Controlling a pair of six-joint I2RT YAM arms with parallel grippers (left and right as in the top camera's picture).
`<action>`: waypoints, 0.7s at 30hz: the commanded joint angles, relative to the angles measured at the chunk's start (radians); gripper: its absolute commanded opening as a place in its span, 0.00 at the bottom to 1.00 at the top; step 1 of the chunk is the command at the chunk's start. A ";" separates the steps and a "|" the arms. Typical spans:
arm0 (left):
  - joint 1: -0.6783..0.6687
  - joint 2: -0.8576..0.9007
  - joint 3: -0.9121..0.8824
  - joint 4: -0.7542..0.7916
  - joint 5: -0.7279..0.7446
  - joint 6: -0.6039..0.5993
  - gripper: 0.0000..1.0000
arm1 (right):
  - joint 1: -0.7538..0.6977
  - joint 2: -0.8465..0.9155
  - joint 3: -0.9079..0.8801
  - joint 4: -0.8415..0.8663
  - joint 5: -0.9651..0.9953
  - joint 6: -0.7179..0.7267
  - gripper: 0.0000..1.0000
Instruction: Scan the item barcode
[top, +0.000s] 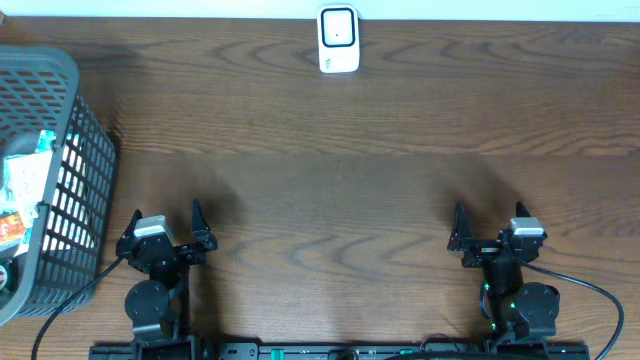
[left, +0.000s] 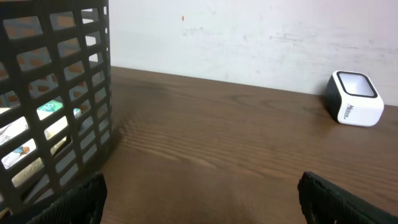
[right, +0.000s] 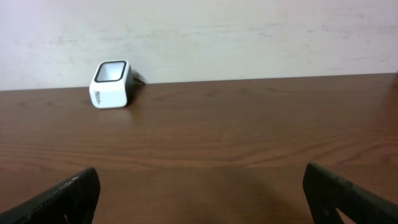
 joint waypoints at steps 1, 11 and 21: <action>-0.002 -0.001 -0.016 -0.041 -0.010 0.014 0.97 | 0.010 -0.005 -0.002 -0.004 -0.002 -0.012 0.99; -0.002 -0.001 -0.016 -0.037 -0.010 0.014 0.98 | 0.010 -0.005 -0.002 -0.004 -0.002 -0.012 0.99; -0.002 -0.001 -0.016 -0.010 -0.010 0.014 0.98 | 0.010 -0.005 -0.002 -0.004 -0.002 -0.012 0.99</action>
